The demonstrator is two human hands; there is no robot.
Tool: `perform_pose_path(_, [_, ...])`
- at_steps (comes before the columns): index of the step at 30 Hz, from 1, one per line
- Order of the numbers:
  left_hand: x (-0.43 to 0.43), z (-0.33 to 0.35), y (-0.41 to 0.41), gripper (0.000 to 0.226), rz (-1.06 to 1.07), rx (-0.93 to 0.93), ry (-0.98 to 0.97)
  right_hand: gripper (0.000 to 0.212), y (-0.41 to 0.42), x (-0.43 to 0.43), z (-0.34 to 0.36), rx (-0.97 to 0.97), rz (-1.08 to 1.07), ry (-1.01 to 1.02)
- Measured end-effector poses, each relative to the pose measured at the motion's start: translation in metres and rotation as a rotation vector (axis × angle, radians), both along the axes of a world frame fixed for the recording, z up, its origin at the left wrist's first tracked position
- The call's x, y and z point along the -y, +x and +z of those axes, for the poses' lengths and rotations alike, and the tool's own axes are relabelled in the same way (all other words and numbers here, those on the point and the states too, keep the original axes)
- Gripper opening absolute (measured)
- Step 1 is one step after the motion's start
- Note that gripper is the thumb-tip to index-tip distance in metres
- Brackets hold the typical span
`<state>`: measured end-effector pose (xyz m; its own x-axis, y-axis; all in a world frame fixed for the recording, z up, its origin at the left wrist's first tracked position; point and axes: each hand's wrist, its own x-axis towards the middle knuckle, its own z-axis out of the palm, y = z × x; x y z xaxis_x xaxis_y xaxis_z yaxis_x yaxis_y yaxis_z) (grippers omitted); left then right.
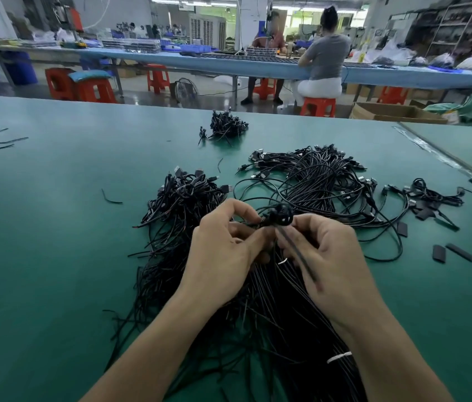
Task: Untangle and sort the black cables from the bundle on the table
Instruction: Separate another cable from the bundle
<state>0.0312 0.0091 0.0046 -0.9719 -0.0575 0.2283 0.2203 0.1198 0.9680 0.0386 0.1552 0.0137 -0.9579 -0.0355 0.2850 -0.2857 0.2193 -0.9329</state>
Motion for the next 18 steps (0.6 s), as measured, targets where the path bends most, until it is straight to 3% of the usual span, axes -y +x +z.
perform_pose_path(6, [0.0,0.008,0.001,0.03,-0.051,0.024,0.117,0.021,-0.001,0.002,-0.007,0.152,0.095,-0.018])
perform_pose_path(10, [-0.004,0.014,0.007,0.008,-0.176,0.004,0.167,0.01,-0.002,0.003,-0.014,0.151,0.125,0.068])
perform_pose_path(12, [-0.007,0.015,0.01,0.023,-0.215,-0.049,0.166,0.014,-0.001,0.003,-0.015,0.145,0.115,0.054])
perform_pose_path(14, [-0.008,0.015,0.01,0.03,-0.205,-0.099,0.135,0.033,-0.001,0.002,-0.015,0.157,0.096,0.03])
perform_pose_path(16, [-0.008,0.013,0.01,0.016,-0.176,-0.11,0.067,0.012,-0.003,0.0,-0.015,0.202,0.034,-0.006])
perform_pose_path(18, [-0.008,0.009,0.009,0.009,-0.128,-0.102,-0.028,0.014,-0.005,-0.002,-0.016,0.202,-0.067,0.007])
